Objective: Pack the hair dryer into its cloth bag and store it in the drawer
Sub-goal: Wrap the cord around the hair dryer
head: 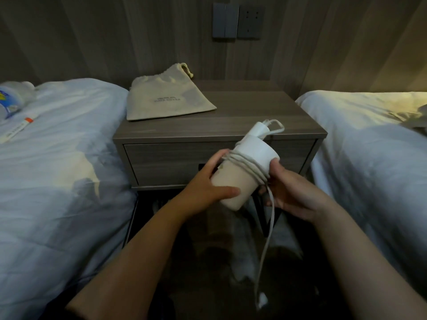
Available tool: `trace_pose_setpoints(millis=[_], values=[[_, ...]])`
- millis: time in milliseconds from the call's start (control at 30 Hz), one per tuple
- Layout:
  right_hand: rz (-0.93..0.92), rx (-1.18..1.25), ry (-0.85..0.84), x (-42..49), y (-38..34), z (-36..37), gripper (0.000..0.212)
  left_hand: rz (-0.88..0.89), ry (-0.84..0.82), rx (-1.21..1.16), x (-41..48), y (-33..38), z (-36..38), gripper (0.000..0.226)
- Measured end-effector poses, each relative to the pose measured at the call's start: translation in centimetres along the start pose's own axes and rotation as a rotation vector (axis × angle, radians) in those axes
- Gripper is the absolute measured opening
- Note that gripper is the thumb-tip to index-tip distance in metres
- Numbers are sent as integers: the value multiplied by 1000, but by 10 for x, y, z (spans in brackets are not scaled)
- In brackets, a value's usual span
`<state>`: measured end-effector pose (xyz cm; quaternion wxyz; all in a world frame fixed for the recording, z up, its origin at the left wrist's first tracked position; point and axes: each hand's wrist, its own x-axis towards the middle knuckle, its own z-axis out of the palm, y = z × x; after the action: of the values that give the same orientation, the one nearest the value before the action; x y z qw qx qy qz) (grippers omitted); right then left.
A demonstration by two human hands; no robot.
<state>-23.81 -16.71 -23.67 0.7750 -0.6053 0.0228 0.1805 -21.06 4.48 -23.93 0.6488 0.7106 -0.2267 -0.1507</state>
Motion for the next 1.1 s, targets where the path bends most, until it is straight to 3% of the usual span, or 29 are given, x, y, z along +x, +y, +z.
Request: trace_pose_setpoints(millis=[133,300,367,500,533,600,667,800,967,1100], values=[[-45,-24,66,-5,3,16,33,-7,35,144,-4,-1,6,88],[-74,44,70,-5,6,22,13,-33,29,283,-7,4,6,99],[-79,107,66,-7,5,22,18,-16,34,327,-8,6,7,102],[-137,194,70,-3,11,24,70,22,34,444,-9,6,12,106],[-151,203,77,-2,12,22,74,20,24,444,-9,6,13,109],[-177,184,94,-1,11,20,64,-7,27,295,-7,6,11,108],[-190,172,93,-2,9,17,60,-67,116,50,-2,6,4,89],[-169,174,44,-4,11,15,86,-127,254,-151,4,3,-8,59],[-152,133,-3,-6,14,22,86,-85,260,-204,1,3,-11,29],[-142,244,-25,-8,14,28,84,-94,367,-176,1,3,-5,26]])
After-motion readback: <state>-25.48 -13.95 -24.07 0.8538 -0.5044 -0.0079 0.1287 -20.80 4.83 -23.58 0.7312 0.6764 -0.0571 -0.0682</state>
